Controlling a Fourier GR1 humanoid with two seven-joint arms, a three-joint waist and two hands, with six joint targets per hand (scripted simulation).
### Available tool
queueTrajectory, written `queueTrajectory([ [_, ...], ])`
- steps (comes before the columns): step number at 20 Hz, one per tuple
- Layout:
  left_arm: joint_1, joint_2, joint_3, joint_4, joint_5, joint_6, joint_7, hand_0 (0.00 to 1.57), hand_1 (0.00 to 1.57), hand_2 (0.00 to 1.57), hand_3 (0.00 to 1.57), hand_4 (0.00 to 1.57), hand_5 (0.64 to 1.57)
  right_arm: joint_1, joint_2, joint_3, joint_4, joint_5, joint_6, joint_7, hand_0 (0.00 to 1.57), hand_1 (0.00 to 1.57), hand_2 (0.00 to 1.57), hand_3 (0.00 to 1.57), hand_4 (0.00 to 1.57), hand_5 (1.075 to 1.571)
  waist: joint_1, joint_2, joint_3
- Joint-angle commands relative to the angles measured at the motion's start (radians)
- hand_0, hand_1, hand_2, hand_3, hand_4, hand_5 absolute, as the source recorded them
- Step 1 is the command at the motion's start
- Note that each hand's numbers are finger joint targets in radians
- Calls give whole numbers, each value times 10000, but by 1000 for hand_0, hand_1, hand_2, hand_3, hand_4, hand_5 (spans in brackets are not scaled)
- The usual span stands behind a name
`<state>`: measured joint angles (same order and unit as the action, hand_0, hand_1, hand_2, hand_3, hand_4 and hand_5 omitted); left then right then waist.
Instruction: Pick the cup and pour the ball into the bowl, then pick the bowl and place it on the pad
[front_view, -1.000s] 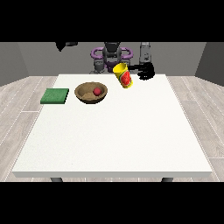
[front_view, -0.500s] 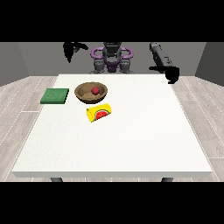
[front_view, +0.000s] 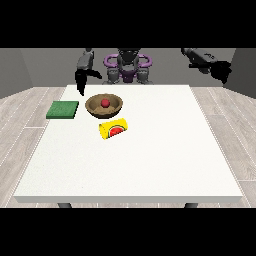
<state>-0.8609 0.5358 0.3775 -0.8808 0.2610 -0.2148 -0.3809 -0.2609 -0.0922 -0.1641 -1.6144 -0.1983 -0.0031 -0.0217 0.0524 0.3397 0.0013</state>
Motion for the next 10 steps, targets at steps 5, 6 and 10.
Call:
queueTrajectory([
  [5,-824,1474,169,-546,270,-468,1309,0,0,0,0,0,1541,-784,-706,-1186,3454,-818,1323,-1822,0,0,0,0,332,1571,-18,311,6],
  [6,-1186,1701,201,-331,326,-344,1947,0,0,0,0,0,1544,-645,-215,-666,3542,-500,1107,-1788,0,0,0,0,315,1571,-250,13,2],
  [10,-1244,1276,-11,-1075,291,74,1828,0,0,0,0,0,1545,-1567,-476,-1182,5367,-678,1303,-2477,0,0,0,0,289,1570,50,216,4],
])
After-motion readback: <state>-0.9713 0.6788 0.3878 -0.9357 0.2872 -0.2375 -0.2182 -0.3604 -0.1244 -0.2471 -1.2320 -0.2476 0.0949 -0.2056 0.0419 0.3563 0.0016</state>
